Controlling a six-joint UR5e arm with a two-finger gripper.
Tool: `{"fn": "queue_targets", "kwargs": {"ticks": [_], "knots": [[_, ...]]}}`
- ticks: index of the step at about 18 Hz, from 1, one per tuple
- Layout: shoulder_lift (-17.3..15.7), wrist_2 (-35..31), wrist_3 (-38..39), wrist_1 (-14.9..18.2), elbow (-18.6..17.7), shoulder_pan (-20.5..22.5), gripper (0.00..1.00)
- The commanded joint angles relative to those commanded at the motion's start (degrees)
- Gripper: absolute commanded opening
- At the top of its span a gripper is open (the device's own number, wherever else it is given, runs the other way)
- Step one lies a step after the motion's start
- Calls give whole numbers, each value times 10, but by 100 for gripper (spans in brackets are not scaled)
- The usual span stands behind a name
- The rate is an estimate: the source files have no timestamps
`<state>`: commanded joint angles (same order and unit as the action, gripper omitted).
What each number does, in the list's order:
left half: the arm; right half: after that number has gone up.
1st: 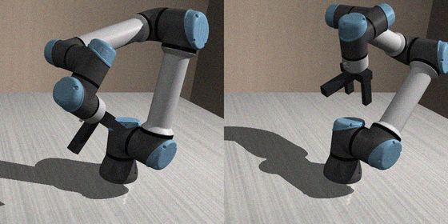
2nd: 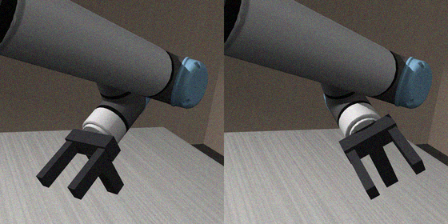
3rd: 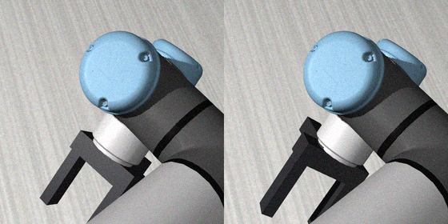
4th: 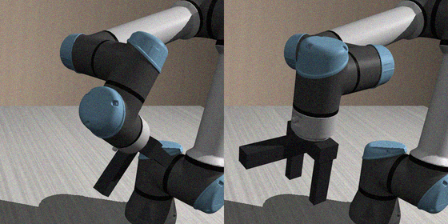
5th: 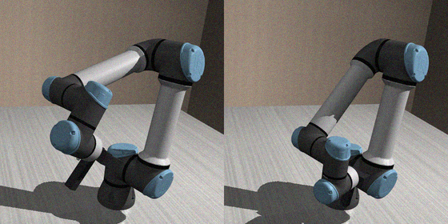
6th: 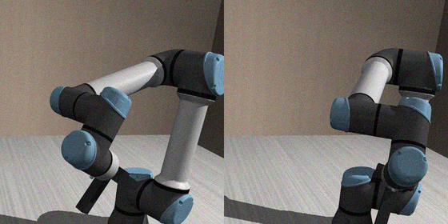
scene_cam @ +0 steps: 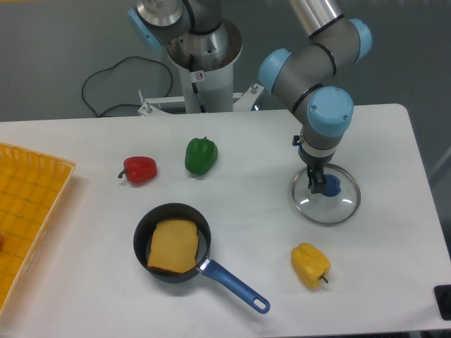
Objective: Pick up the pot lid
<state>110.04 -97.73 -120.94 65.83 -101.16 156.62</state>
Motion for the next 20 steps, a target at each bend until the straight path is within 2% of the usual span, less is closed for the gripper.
{"fn": "queue_targets", "kwargs": {"ticks": [20], "knots": [[-4,19,8,-2,6,-2,100]]}}
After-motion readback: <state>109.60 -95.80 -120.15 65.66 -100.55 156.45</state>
